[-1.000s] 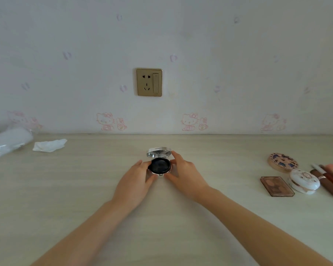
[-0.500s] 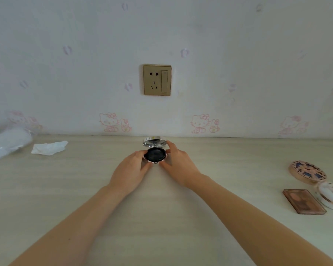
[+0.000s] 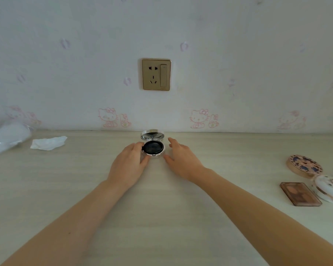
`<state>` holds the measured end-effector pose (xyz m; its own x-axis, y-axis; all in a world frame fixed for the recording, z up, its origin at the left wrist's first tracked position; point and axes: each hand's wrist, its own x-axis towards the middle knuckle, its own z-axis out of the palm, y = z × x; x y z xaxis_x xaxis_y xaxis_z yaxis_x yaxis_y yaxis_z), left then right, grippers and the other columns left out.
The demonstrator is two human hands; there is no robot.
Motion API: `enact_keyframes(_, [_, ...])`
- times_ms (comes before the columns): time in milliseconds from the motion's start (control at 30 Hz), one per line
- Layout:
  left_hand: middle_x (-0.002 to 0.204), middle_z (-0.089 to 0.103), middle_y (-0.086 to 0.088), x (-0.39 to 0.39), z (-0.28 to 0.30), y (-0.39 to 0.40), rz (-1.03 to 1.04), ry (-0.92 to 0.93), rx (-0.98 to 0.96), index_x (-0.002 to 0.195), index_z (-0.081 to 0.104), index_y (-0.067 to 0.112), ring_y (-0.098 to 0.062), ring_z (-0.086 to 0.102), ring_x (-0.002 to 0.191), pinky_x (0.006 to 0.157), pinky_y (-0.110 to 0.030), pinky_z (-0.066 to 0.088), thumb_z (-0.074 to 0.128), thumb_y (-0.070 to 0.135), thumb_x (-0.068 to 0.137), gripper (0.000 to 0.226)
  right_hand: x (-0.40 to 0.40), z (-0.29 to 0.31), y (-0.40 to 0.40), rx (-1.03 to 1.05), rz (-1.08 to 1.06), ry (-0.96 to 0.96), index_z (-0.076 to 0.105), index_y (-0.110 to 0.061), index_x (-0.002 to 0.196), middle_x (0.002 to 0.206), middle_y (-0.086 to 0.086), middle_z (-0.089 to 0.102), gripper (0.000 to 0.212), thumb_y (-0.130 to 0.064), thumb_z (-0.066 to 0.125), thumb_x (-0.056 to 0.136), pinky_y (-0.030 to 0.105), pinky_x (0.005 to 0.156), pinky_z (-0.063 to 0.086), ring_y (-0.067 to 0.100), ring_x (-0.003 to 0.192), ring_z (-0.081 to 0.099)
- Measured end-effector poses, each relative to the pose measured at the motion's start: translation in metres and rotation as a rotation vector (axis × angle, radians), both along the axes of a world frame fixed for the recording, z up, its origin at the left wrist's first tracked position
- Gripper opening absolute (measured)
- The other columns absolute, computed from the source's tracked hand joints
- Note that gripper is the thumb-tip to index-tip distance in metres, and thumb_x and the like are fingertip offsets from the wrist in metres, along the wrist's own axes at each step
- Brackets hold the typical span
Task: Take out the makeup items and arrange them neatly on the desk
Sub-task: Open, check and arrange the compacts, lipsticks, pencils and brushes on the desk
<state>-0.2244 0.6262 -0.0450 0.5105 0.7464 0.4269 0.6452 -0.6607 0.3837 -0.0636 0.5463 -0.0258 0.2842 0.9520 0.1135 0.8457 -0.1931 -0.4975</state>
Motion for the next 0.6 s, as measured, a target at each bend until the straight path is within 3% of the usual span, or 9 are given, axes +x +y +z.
enact_keyframes(167, [0.109, 0.067, -0.005, 0.008, 0.015, -0.034, -0.068, 0.041, 0.198, 0.115, 0.061, 0.012, -0.025, 0.058, 0.109, 0.077, -0.035, 0.05, 0.061, 0.023, 0.088, 0.029, 0.016, 0.014, -0.044, -0.03, 0.01, -0.132, 0.024, -0.012, 0.148, 0.144, 0.008, 0.042, 0.054, -0.025, 0.043, 0.098, 0.037, 0.108, 0.034, 0.024, 0.135, 0.034])
enact_keyframes(333, [0.118, 0.064, -0.004, 0.045, 0.022, -0.079, -0.165, 0.06, 0.131, 0.127, 0.055, 0.014, -0.019, 0.05, 0.121, 0.085, -0.037, 0.05, 0.053, 0.028, 0.093, 0.037, 0.04, 0.027, -0.105, -0.052, -0.028, -0.184, 0.026, -0.013, 0.148, 0.146, 0.005, 0.04, 0.052, -0.026, 0.041, 0.099, 0.036, 0.109, 0.034, 0.022, 0.137, 0.032])
enact_keyframes(600, [0.118, 0.064, -0.001, 0.12, 0.025, -0.147, -0.324, 0.102, 0.084, 0.129, 0.052, 0.017, -0.017, 0.049, 0.121, 0.09, -0.036, 0.047, 0.047, 0.029, 0.096, 0.035, 0.098, 0.046, -0.199, -0.092, -0.148, -0.306, 0.037, -0.015, 0.143, 0.147, 0.002, 0.039, 0.045, -0.027, 0.041, 0.1, 0.03, 0.104, 0.033, 0.019, 0.136, 0.033])
